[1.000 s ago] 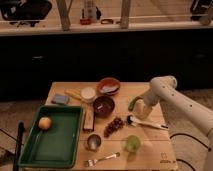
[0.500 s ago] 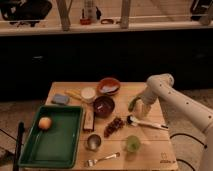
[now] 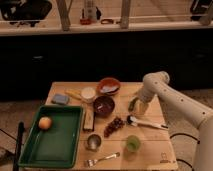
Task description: Place pepper in metal cup
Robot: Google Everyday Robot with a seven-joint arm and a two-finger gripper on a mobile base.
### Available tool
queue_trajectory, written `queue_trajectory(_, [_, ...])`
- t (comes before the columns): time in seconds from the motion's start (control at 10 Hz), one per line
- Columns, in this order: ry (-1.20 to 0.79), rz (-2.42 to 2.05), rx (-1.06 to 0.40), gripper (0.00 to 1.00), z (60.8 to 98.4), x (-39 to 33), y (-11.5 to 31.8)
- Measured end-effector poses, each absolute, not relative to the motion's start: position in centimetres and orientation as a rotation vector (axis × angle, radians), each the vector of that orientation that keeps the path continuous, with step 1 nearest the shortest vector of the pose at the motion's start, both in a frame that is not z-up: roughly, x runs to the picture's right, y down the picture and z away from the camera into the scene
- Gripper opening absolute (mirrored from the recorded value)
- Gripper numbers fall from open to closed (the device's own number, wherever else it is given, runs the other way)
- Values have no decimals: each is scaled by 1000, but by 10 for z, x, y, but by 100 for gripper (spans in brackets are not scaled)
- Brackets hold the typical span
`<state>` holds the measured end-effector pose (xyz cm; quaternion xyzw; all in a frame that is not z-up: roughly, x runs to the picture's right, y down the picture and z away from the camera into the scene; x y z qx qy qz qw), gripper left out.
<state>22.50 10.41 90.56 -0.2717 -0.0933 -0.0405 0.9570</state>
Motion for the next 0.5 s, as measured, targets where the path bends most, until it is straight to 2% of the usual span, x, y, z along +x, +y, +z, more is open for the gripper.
queue_trajectory(0.5, [-202, -122, -579, 80, 923, 209, 106])
